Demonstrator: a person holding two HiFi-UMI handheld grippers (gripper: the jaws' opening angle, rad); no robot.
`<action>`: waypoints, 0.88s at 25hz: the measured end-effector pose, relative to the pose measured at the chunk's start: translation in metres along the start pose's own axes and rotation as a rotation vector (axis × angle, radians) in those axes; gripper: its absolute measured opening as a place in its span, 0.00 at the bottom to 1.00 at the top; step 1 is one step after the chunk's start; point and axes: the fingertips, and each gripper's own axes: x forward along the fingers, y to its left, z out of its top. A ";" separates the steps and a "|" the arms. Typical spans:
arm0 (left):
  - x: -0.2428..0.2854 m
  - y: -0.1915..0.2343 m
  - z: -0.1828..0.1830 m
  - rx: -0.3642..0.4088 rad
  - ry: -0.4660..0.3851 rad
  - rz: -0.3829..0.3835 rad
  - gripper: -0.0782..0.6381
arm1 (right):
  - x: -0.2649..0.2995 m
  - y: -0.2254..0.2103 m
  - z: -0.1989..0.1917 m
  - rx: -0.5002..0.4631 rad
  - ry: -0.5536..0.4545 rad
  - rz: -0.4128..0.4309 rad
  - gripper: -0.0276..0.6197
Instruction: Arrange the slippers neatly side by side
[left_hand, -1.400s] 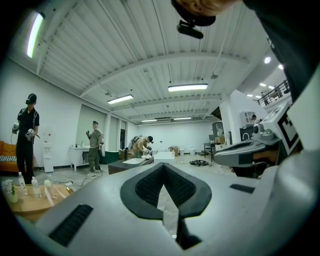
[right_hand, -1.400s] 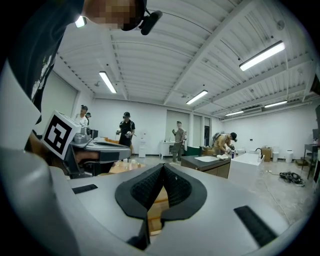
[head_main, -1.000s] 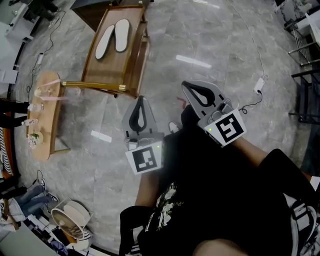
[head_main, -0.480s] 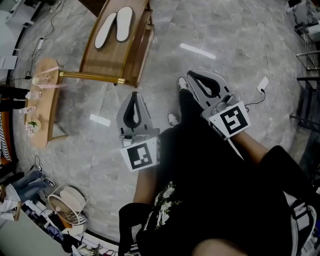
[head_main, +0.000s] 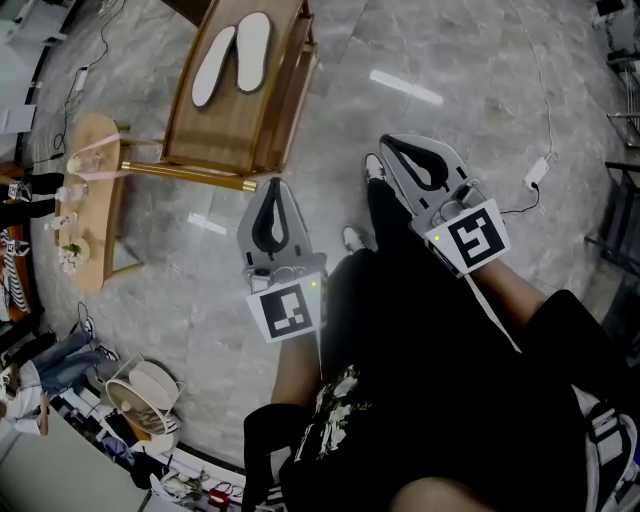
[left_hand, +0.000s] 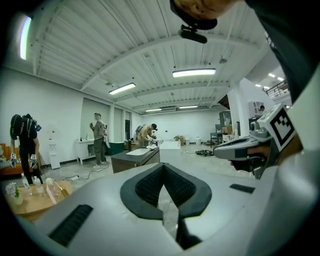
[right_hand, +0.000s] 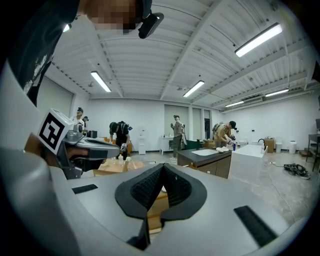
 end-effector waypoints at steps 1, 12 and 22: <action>0.006 0.002 -0.002 -0.009 0.010 0.008 0.11 | 0.005 -0.005 -0.003 0.004 0.007 0.004 0.04; 0.075 0.023 0.025 0.013 0.014 0.076 0.11 | 0.081 -0.051 0.026 -0.007 -0.042 0.113 0.04; 0.113 0.017 0.044 0.015 -0.006 0.154 0.11 | 0.104 -0.093 0.037 -0.040 -0.077 0.170 0.04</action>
